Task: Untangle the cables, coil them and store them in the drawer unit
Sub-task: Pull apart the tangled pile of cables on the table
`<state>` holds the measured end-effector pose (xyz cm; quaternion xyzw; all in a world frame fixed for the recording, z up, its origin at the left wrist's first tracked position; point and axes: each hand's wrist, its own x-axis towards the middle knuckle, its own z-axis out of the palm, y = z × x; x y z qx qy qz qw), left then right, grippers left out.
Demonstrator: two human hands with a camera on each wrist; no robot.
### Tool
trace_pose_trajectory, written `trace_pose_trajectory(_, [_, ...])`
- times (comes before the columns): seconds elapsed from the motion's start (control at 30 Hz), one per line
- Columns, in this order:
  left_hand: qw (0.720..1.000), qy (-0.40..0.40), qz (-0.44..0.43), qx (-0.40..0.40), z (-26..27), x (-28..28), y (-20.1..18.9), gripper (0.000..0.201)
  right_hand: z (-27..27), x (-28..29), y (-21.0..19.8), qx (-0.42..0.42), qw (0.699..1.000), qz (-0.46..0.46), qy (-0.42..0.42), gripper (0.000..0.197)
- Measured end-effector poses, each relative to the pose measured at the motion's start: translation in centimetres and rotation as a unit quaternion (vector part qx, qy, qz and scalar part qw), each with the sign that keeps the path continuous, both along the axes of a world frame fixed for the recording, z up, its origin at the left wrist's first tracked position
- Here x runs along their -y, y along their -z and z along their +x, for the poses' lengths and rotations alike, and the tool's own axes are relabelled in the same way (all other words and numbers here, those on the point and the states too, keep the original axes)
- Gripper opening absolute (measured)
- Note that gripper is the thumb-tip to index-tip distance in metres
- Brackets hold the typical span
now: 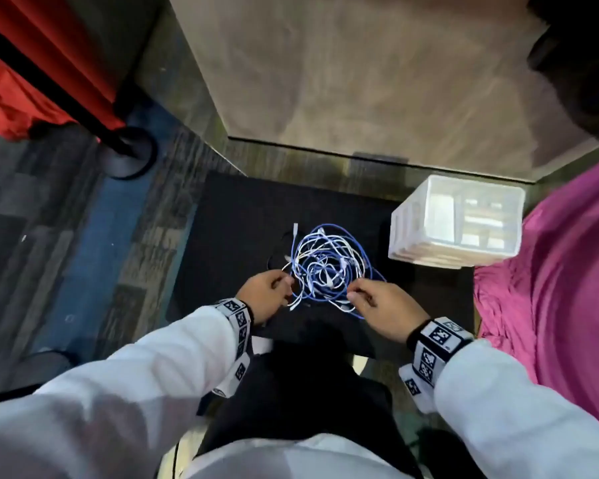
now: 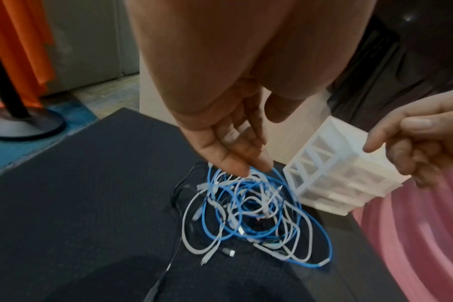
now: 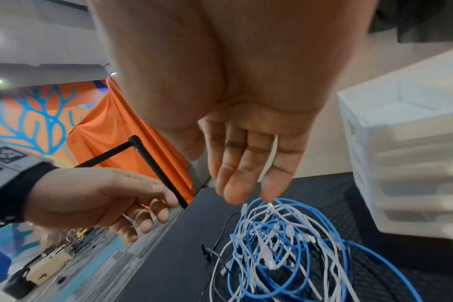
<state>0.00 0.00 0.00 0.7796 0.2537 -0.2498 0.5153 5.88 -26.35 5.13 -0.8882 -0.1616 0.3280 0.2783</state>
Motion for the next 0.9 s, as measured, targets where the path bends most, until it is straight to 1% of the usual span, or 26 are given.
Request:
trace_pose_trajectory(0.07, [1.000,-0.010,0.010,-0.002,-0.4,-0.4,2.2,0.031,-0.4,-0.1,2.4,-0.001,1.000,0.008,0.000,0.015])
trace_pose_trajectory(0.17, [0.999,-0.004,0.035,-0.005,-1.4,-0.9,5.6,0.022,-1.1,-0.9,6.4,0.010,1.000,0.016,-0.002,0.016])
trace_pose_trajectory(0.27, [0.995,0.016,0.102,-0.016,-2.6,-1.5,10.3,0.017,-2.2,-1.7,11.3,0.028,0.999,0.034,0.006,0.019])
trace_pose_trajectory(0.33, [0.988,0.030,0.153,-0.001,-3.4,-2.0,14.2,0.013,-3.0,-2.5,14.7,0.030,0.998,0.054,0.023,0.017])
trace_pose_trajectory(0.4, [0.983,0.030,0.182,0.025,-4.3,-2.2,17.0,0.023,-4.3,-3.3,17.8,0.037,0.995,0.088,0.034,0.016])
trace_pose_trajectory(0.47, [0.976,0.048,0.208,0.043,-5.0,-2.5,19.5,0.033,-5.5,-4.1,20.7,0.057,0.992,0.113,0.029,0.015])
trace_pose_trajectory(0.5, [0.973,0.065,0.217,0.050,-5.3,-2.5,20.4,0.034,-6.1,-4.3,22.1,0.067,0.990,0.123,0.029,0.015])
trace_pose_trajectory(0.57, [0.965,0.100,0.232,0.067,-5.7,-2.7,21.9,0.029,-7.2,-4.6,24.5,0.088,0.985,0.143,0.028,0.016])
trace_pose_trajectory(0.67, [0.956,0.139,0.235,0.111,-6.2,-2.7,22.6,0.017,-9.2,-5.2,27.2,0.141,0.976,0.167,0.021,0.016])
trace_pose_trajectory(0.73, [0.954,0.169,0.204,0.143,-6.6,-2.6,22.2,0.009,-10.8,-5.7,28.3,0.192,0.966,0.172,0.003,0.019])
trace_pose_trajectory(0.8, [0.951,0.191,0.167,0.177,-7.6,-2.2,21.4,0.004,-12.3,-6.5,28.5,0.221,0.958,0.185,0.017,0.016])
trace_pose_trajectory(0.83, [0.950,0.189,0.154,0.196,-8.4,-1.8,20.6,0.003,-13.1,-7.0,28.0,0.216,0.955,0.199,0.042,0.014])
trace_pose_trajectory(0.9, [0.946,0.175,0.127,0.240,-10.3,-0.8,19.0,0.002,-14.6,-8.3,26.4,0.168,0.949,0.243,0.112,0.016])
